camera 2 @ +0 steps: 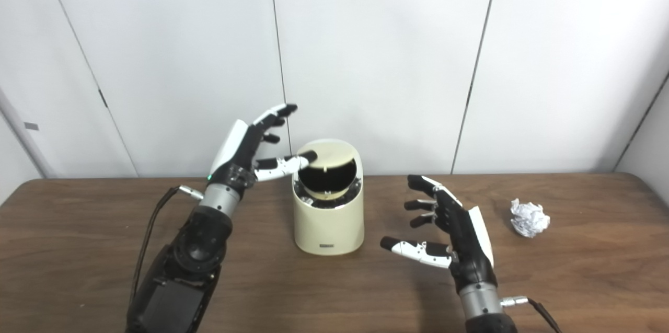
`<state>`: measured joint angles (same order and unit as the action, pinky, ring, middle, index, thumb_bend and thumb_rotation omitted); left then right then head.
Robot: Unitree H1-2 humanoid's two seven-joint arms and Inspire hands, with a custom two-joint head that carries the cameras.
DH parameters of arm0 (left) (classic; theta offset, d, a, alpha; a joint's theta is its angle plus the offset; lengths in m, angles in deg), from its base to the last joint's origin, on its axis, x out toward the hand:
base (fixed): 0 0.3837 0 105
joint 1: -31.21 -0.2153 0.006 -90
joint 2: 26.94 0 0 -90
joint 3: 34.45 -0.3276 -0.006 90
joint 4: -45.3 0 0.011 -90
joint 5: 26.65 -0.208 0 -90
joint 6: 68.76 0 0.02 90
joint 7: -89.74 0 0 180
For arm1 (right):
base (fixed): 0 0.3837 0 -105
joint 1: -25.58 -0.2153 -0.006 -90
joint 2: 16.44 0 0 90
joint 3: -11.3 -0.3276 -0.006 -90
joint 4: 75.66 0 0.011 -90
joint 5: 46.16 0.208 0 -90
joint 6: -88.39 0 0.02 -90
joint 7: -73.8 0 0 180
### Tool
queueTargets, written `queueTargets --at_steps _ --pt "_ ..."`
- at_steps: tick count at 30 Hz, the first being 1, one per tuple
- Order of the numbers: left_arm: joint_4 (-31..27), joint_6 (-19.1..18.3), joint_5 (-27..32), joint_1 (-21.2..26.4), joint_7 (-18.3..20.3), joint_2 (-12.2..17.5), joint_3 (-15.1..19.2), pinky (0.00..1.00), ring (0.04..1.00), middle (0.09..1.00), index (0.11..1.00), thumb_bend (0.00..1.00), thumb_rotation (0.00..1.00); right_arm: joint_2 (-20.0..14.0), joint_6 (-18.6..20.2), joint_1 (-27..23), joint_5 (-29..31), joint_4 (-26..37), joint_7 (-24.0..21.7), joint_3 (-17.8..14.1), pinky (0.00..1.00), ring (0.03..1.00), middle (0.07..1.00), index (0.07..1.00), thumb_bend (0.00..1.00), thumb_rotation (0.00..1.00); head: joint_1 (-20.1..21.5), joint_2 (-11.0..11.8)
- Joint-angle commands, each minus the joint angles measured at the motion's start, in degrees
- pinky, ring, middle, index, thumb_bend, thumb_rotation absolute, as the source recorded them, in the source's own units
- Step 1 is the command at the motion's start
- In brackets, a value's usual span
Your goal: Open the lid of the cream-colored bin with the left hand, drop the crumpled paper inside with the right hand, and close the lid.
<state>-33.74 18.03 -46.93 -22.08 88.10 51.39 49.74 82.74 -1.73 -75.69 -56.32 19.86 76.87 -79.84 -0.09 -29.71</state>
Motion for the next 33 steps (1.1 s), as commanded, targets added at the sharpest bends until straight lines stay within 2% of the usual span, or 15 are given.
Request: queueTargets --at_steps 1,8,14,24,31,33 --pt "-1.29 1.85 2.71 1.16 -0.94 -0.43 1.45 0.78 0.890 0.924 0.928 0.70 0.32 -0.17 -1.98 -1.38 -0.08 1.33 0.59 -0.36 0.52 0.666 0.799 0.766 0.76 0.05 0.01 -0.02" --pt "-4.08 1.29 6.50 -0.76 -0.94 -1.37 3.71 0.83 0.907 0.921 0.944 0.70 0.38 -0.03 -1.95 -1.11 0.36 1.64 0.60 -0.55 0.52 0.663 0.799 0.763 0.76 0.04 -0.29 -0.19" --pt "-6.29 0.80 9.80 -2.68 -0.13 -1.71 4.89 0.85 0.912 0.917 0.937 0.68 0.36 -0.14 -2.36 -1.00 0.09 1.61 0.76 -0.59 0.52 0.664 0.800 0.762 0.75 0.04 -0.26 -0.38" --pt "-9.43 1.97 13.53 -7.68 0.89 -1.18 5.14 0.74 0.867 0.894 0.932 0.69 0.41 -0.21 -1.85 -1.02 0.27 1.83 0.51 -0.64 0.52 0.663 0.800 0.761 0.74 0.07 -0.38 -0.44" --pt "-10.44 3.75 13.44 -12.23 0.52 -0.81 4.75 0.83 0.859 0.880 0.921 0.73 0.43 -0.10 -1.76 -1.24 0.46 1.79 0.40 -0.57 0.54 0.662 0.799 0.758 0.75 0.04 -0.27 -0.31" --pt "-9.79 5.19 14.07 -13.47 0.91 -0.58 4.76 0.82 0.854 0.885 0.921 0.73 0.42 -0.11 -2.11 -1.26 0.42 1.72 0.47 -0.56 0.53 0.664 0.796 0.758 0.75 0.04 -0.19 -0.18"
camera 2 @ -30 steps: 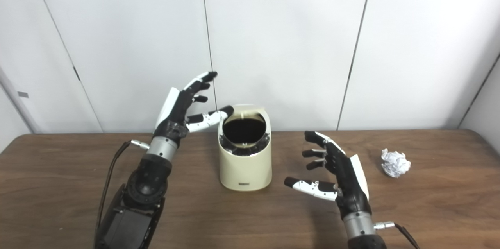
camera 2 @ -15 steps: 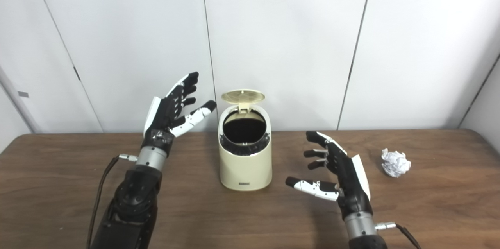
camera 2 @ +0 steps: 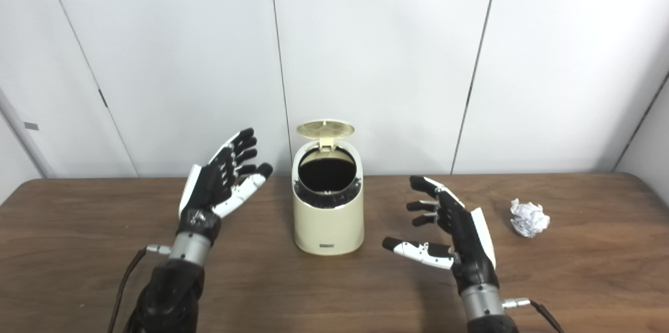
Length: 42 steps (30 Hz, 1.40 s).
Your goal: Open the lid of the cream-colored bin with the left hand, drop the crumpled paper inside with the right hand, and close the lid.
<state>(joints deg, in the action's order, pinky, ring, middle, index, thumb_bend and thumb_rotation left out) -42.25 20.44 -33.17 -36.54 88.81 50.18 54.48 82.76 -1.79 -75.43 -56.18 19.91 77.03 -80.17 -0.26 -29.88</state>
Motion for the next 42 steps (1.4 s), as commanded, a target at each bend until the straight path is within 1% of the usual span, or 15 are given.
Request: queueTargets --at_steps 1,8,14,16,20,23,29,31,33,34,36,37,38,40,42 --pt "-0.86 3.62 1.00 0.47 0.51 0.70 0.16 0.82 0.856 0.887 0.923 0.74 0.41 -0.17 -2.21 -1.52 0.27 1.64 0.31 -0.22 0.53 0.664 0.796 0.759 0.75 0.04 -0.02 0.00" --pt "-1.01 6.24 2.06 -2.76 0.82 1.38 0.92 0.79 0.856 0.891 0.927 0.73 0.37 -0.20 -2.44 -1.43 0.17 1.86 0.62 -0.48 0.52 0.661 0.795 0.761 0.75 0.05 -0.02 -0.28" --pt "-1.78 6.34 1.57 -4.79 0.72 1.97 1.12 0.79 0.847 0.886 0.930 0.70 0.36 -0.59 -2.67 -1.44 0.64 1.68 0.20 -0.62 0.52 0.661 0.796 0.763 0.75 0.07 0.23 -0.26" --pt "-1.54 6.52 1.28 -5.18 0.75 2.27 1.08 0.80 0.853 0.888 0.930 0.70 0.36 -0.51 -2.37 -1.33 0.55 1.75 0.28 -0.60 0.51 0.661 0.798 0.764 0.75 0.07 0.69 0.07" --pt "-0.67 7.07 0.98 -5.80 0.73 2.48 1.00 0.77 0.842 0.882 0.926 0.70 0.37 -0.26 -2.26 -0.97 0.82 1.58 0.31 -0.57 0.51 0.660 0.800 0.764 0.75 0.07 1.27 1.15" --pt "-0.11 7.27 1.06 -6.00 0.87 2.42 0.96 0.77 0.846 0.879 0.923 0.71 0.33 -0.08 -1.39 -0.54 1.03 2.31 0.06 -0.41 0.52 0.658 0.797 0.761 0.74 0.05 1.62 1.90" --pt "0.58 7.85 0.69 -5.78 0.47 2.23 1.07 0.72 0.833 0.887 0.936 0.68 0.29 -1.49 -2.40 -0.94 0.58 1.90 -0.49 -0.42 0.52 0.665 0.797 0.769 0.75 0.00 3.34 2.27" --pt "0.76 7.78 0.58 -5.63 0.27 2.25 1.24 0.71 0.832 0.890 0.939 0.67 0.27 -3.30 1.23 -1.74 -0.31 3.81 -1.67 -0.64 0.52 0.662 0.796 0.782 0.76 0.00 3.96 2.21" --pt "1.46 8.02 0.54 -5.28 0.08 2.31 1.45 0.71 0.833 0.893 0.942 0.67 0.26 -4.82 5.49 -2.81 -0.94 5.59 -2.69 -1.27 0.52 0.658 0.788 0.787 0.77 0.00 5.81 2.48" --pt "1.80 8.18 0.57 -5.14 0.06 2.35 1.53 0.72 0.837 0.895 0.943 0.67 0.27 -5.30 6.79 -3.20 -0.98 6.03 -2.94 -1.49 0.54 0.654 0.778 0.785 0.78 0.00 6.05 2.52" --pt "2.42 7.96 0.57 -4.89 -0.07 2.36 1.76 0.73 0.839 0.896 0.943 0.68 0.27 -8.93 10.23 -4.54 -5.79 6.81 -4.13 -0.44 0.57 0.643 0.765 0.788 0.77 0.02 8.81 3.79" --pt "2.61 7.91 0.58 -4.84 -0.10 2.35 1.82 0.73 0.840 0.897 0.942 0.68 0.27 -10.09 11.05 -4.91 -7.23 6.89 -4.51 0.00 0.58 0.640 0.762 0.792 0.77 0.02 8.81 3.79" --pt "3.01 8.15 0.73 -4.76 -0.10 2.36 1.91 0.73 0.840 0.897 0.942 0.68 0.27 -11.34 13.25 -5.57 -8.73 7.39 -5.22 0.33 0.58 0.638 0.761 0.793 0.76 0.01 10.52 4.80" --pt "3.50 8.49 0.99 -4.71 -0.06 2.39 2.06 0.73 0.837 0.896 0.942 0.67 0.25 -13.19 16.52 -6.89 -10.70 8.01 -6.18 0.66 0.59 0.649 0.748 0.775 0.79 0.03 11.27 5.20" --pt "4.23 8.80 1.13 -4.60 -0.01 2.52 2.24 0.73 0.835 0.897 0.946 0.66 0.23 -15.51 18.87 -8.36 -12.12 7.69 -7.73 1.06 0.60 0.662 0.741 0.769 0.81 0.02 13.16 5.91"
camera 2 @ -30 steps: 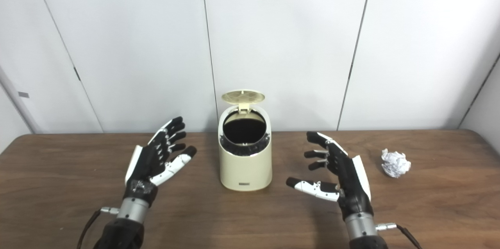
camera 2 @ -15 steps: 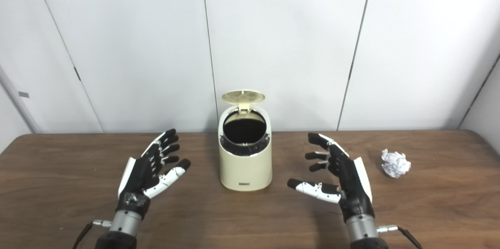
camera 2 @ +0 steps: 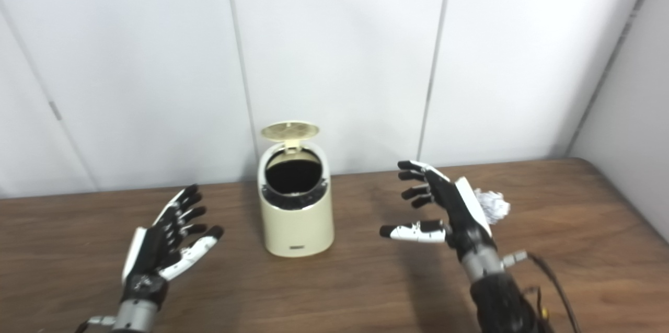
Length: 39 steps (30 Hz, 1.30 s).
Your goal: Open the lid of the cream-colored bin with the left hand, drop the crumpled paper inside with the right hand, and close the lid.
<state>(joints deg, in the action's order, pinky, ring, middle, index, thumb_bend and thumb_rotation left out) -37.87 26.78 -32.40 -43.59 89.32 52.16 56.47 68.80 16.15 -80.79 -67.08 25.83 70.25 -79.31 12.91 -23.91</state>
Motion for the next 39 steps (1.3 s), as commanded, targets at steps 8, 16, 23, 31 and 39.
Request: queueTargets --at_steps 8,16,23,31,39 --pt "2.17 3.41 0.80 3.09 -0.19 1.28 0.73 0.74 0.846 0.908 0.959 0.65 0.24 -9.77 5.31 -8.72 -7.27 0.99 -6.80 2.75 0.56 0.699 0.784 0.769 0.82 0.03 5.72 1.19" --pt "3.96 5.74 1.62 3.93 0.42 2.20 0.96 0.76 0.859 0.914 0.965 0.62 0.18 -13.45 9.15 -14.81 -15.88 0.13 -19.49 2.55 0.54 0.702 0.815 0.772 0.81 0.04 9.49 2.42" --pt "3.96 6.27 2.97 4.07 1.25 3.09 1.50 0.77 0.862 0.918 0.972 0.58 0.12 -19.72 9.01 -18.77 -17.40 -3.68 -24.07 4.45 0.66 0.793 0.841 0.772 0.82 0.04 13.09 2.56" --pt "2.69 4.95 2.80 3.98 1.56 3.57 1.50 0.80 0.858 0.912 0.963 0.54 0.07 -24.39 8.53 -22.69 -21.14 -8.89 -26.94 7.89 0.60 0.754 0.818 0.789 0.83 0.06 14.65 2.34" --pt "0.56 3.21 3.25 3.54 2.15 3.48 1.39 0.83 0.875 0.923 0.975 0.52 0.06 -26.99 6.91 -24.79 -20.40 -15.24 -27.60 9.14 0.68 0.823 0.867 0.792 0.83 0.07 14.80 1.85"
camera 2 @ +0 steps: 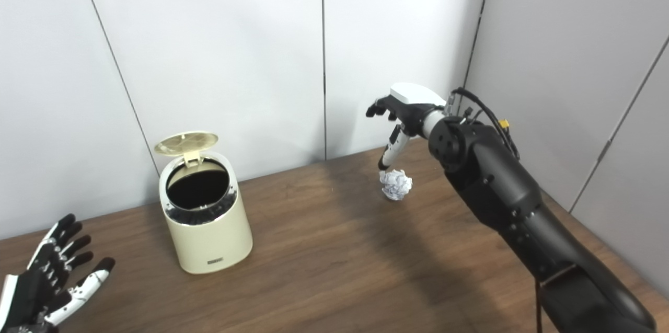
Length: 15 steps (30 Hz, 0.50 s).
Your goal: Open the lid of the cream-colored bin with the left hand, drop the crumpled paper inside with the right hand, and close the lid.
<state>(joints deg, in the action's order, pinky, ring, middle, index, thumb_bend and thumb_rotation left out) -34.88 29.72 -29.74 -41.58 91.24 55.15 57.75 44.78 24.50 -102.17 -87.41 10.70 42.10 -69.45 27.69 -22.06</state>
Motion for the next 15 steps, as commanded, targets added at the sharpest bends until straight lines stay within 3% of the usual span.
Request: queueTargets --at_steps 1,5,8,11,13,14,15 --pt "-2.72 0.09 0.79 1.47 0.33 0.44 0.12 0.84 0.880 0.926 0.975 0.51 0.04 -3.23 -1.63 -3.60 0.13 -0.87 0.32 -0.57 0.68 0.828 0.869 0.793 0.83 0.07 -0.06 -0.13" --pt "-3.84 -1.10 0.26 1.24 0.34 0.44 -0.16 0.83 0.879 0.928 0.975 0.51 0.04 -3.72 -0.94 -4.31 -0.20 -2.89 -1.12 0.77 0.71 0.862 0.898 0.805 0.82 0.08 -0.17 -0.36" --pt "-4.19 -1.40 0.32 1.17 0.26 0.34 -0.20 0.85 0.880 0.928 0.975 0.51 0.04 -3.56 -1.24 -4.16 0.34 -3.66 -0.81 0.82 0.70 0.835 0.892 0.817 0.81 0.08 -0.28 -0.57" --pt "-4.98 -2.13 0.08 1.09 0.01 0.20 -0.30 0.85 0.872 0.920 0.972 0.51 0.03 -3.15 -2.07 -3.81 1.17 -5.05 0.27 0.52 0.62 0.752 0.873 0.826 0.79 0.08 -0.31 -0.77" --pt "-5.45 -2.43 0.05 1.02 0.03 0.17 -0.37 0.84 0.871 0.921 0.971 0.51 0.04 -3.00 -1.84 -3.76 1.19 -5.76 0.15 0.77 0.52 0.677 0.874 0.829 0.80 0.09 -0.44 -0.91" --pt "-5.65 -2.52 -0.06 0.96 -0.01 0.17 -0.41 0.84 0.870 0.920 0.971 0.51 0.05 -3.01 -1.78 -3.78 1.04 -6.08 -0.11 1.12 0.54 0.704 0.874 0.829 0.81 0.10 -0.51 -0.97" --pt "-5.76 -2.55 -0.13 0.92 -0.07 0.15 -0.43 0.84 0.868 0.919 0.969 0.51 0.06 -3.04 -2.02 -3.79 1.10 -6.50 -0.26 1.35 0.63 0.785 0.881 0.829 0.82 0.11 -0.51 -0.97"
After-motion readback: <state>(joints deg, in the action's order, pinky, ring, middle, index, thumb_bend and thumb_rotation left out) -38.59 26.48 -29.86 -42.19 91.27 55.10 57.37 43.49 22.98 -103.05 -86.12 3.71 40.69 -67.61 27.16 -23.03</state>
